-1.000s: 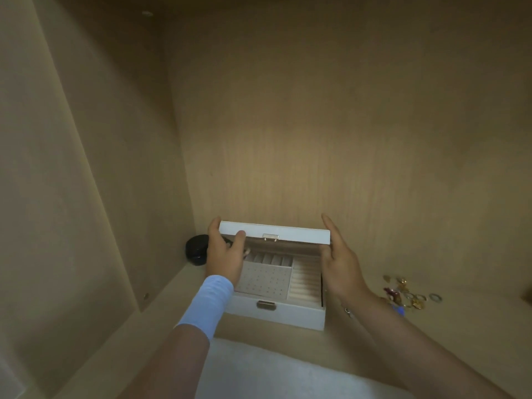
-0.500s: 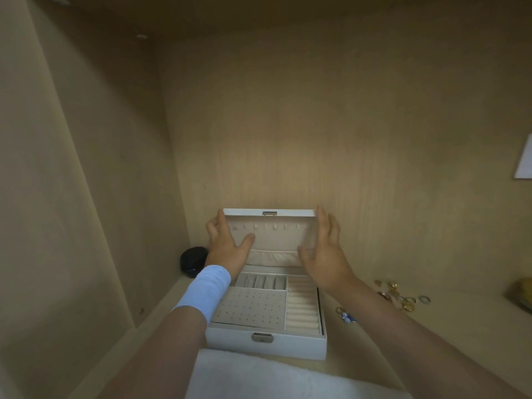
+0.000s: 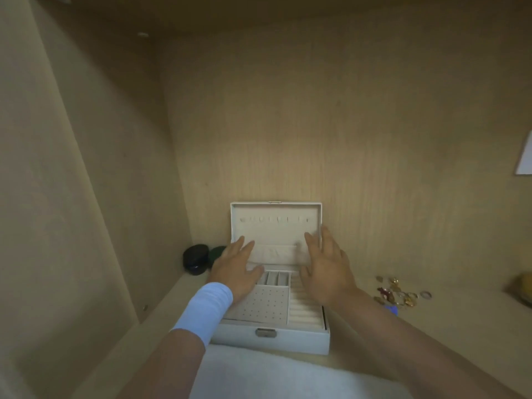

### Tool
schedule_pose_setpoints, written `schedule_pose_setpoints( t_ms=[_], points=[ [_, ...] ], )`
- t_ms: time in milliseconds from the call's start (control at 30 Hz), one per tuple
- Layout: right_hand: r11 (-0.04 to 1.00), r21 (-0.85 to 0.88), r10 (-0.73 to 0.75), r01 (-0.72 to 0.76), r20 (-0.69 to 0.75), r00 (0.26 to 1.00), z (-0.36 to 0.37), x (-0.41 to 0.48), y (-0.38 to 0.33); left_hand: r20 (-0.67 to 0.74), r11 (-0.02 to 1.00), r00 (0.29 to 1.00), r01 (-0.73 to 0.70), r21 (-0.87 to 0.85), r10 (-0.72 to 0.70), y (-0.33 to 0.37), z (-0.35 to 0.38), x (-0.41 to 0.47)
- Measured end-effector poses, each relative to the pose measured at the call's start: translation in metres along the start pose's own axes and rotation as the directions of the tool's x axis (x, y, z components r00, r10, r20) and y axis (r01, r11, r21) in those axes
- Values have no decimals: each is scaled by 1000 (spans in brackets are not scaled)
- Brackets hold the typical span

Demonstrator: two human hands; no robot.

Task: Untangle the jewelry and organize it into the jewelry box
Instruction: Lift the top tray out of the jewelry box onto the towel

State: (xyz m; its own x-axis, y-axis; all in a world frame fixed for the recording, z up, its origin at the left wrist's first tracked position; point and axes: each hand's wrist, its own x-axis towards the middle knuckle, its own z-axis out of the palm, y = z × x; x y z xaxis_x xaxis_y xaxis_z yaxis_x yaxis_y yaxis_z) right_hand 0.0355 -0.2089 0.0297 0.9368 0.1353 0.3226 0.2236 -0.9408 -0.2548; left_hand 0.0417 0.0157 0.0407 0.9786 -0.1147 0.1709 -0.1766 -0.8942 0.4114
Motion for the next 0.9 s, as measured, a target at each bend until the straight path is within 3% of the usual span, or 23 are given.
schedule_pose_setpoints(
  t_ms=[167, 367, 500, 667, 767, 900],
  points=[
    [1000, 13, -22, 19, 321, 947, 38, -35, -5, 125, 965, 989, 42, 259, -76, -7, 38, -36],
    [996, 89, -17, -22, 421, 907, 40, -44, -7, 163, 966, 984, 34, 255, -78, -20, 40, -45],
    [998, 58, -8, -17, 417, 909, 37, -41, -10, 213, 968, 974, 26, 249, -81, -24, 32, -39],
    [995, -35, -87, 97, 216, 973, 13, -15, -15, 125, 973, 992, -62, 223, 35, -18, 20, -31],
    [984, -90, -131, 150, 193, 972, 10, 11, -17, 99, 981, 989, -124, 151, 110, -10, 15, -16],
    [973, -178, -112, 146, 189, 976, 17, 45, -21, 138, 982, 986, -113, 152, 92, -3, 17, 19]
  ],
)
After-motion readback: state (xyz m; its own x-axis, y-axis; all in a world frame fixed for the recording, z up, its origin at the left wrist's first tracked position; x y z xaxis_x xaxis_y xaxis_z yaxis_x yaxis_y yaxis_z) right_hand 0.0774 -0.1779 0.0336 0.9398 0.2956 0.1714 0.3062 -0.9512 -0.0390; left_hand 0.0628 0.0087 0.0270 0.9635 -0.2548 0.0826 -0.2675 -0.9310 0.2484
